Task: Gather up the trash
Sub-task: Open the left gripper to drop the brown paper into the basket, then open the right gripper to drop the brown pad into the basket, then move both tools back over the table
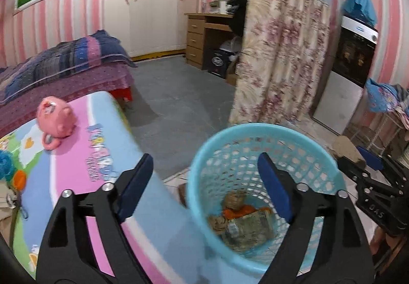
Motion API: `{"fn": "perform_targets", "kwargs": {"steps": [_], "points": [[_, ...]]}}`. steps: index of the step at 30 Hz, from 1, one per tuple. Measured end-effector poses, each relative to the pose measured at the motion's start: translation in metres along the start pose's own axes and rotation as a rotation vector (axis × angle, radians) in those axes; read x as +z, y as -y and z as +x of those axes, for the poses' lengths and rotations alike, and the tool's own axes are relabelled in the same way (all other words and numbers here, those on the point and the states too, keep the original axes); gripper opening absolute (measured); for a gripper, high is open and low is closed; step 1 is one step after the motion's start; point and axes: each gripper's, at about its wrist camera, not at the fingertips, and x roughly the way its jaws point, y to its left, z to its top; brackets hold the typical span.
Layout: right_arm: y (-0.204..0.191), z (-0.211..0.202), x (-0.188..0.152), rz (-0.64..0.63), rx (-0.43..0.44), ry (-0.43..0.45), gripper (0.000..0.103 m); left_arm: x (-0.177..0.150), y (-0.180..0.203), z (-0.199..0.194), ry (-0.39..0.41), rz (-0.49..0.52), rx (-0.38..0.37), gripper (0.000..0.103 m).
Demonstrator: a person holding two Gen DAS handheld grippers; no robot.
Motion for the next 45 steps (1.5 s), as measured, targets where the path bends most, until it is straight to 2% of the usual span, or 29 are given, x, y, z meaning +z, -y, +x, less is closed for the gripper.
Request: {"fn": "perform_targets", "kwargs": {"steps": [5,11,13,21,29,38,45], "points": [[-0.008,0.004,-0.002,0.004,0.01,-0.007,0.052,-0.002,-0.031,-0.013,0.02,-0.036,0.07,0.093],[-0.027,0.014,0.001,0.009,0.012,-0.004,0.054,-0.008,-0.062,-0.034,0.03,-0.064,0.137,0.095],[-0.033,0.016,0.001,0.008,0.017,0.002,0.07,-0.012,-0.07,-0.044,0.039,-0.075,0.161,0.097],[-0.055,0.011,0.001,0.001,-0.032,0.021,0.093,-0.019,-0.114,-0.086,0.055,-0.128,0.243,0.097],[-0.097,-0.009,0.018,-0.05,0.015,0.073,0.095,-0.025,-0.171,-0.131,0.049,-0.183,0.335,0.097],[-0.187,-0.023,0.035,-0.156,0.143,0.09,0.095,-0.042,-0.236,-0.181,0.088,-0.22,0.443,0.097],[-0.261,-0.031,0.037,-0.231,0.237,0.079,0.095,-0.055,-0.285,-0.196,0.071,-0.265,0.502,0.097]]}}
